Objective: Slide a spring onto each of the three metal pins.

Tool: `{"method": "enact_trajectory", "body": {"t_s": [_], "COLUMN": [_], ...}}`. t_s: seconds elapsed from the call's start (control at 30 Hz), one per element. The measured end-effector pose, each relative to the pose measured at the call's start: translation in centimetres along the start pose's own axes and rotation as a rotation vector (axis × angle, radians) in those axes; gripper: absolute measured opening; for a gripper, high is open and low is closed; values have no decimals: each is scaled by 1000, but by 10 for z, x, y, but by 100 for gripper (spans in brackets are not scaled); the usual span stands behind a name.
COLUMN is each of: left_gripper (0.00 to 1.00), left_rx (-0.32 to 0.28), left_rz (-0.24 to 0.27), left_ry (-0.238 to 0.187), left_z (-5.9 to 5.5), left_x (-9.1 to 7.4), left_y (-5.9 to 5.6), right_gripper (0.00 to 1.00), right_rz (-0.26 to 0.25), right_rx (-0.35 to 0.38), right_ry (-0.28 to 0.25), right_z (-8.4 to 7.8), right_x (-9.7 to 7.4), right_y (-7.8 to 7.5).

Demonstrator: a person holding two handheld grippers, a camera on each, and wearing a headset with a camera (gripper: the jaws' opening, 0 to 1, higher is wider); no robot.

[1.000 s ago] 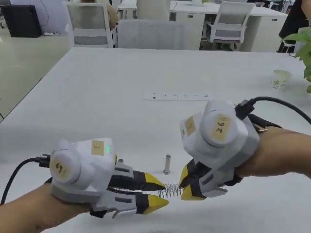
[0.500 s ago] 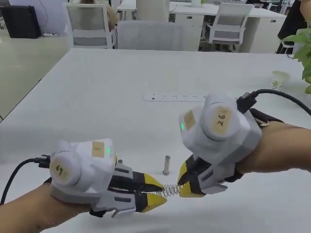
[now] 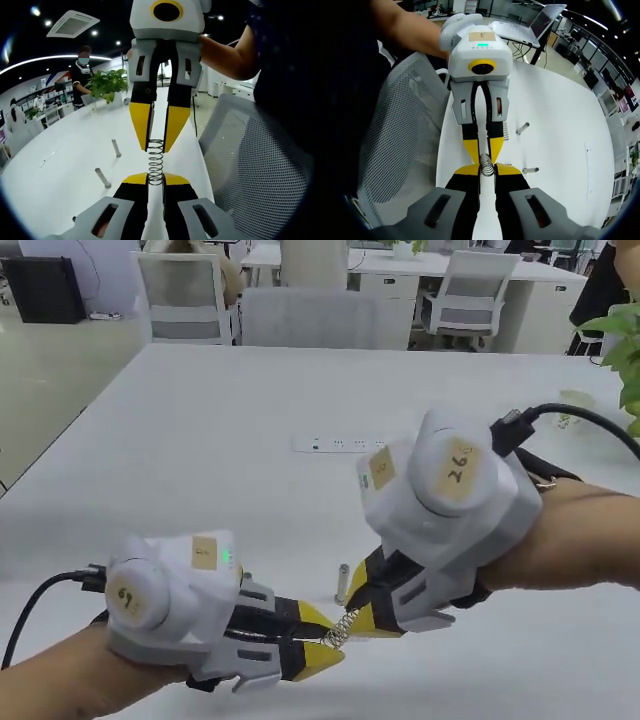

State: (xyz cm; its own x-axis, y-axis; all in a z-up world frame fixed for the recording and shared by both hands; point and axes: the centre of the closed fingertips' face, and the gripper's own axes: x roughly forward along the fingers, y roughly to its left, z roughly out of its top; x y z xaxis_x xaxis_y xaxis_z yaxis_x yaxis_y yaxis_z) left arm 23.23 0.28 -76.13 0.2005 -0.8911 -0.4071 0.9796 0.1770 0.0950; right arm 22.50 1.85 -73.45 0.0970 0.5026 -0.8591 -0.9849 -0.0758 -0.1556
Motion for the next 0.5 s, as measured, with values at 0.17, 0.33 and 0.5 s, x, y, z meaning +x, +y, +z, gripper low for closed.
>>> {"method": "enact_trajectory", "body": {"t_s": [0.17,0.33,0.5], "left_gripper": [2,2,2], "left_rx": [3,3,3], "left_rz": [1,0,-4], "left_ry": [-1,0,-3], "left_z": [1,0,0], "left_x": [0,0,0], "left_y": [0,0,0], "right_gripper": [8,8,9], "right_rz": [1,6,18], "right_rx": [8,17,54], "right_ry": [-1,-9,-43], "right_z": [0,-1,-2], "right_x": [0,0,2], "right_y": [0,0,-1]}}
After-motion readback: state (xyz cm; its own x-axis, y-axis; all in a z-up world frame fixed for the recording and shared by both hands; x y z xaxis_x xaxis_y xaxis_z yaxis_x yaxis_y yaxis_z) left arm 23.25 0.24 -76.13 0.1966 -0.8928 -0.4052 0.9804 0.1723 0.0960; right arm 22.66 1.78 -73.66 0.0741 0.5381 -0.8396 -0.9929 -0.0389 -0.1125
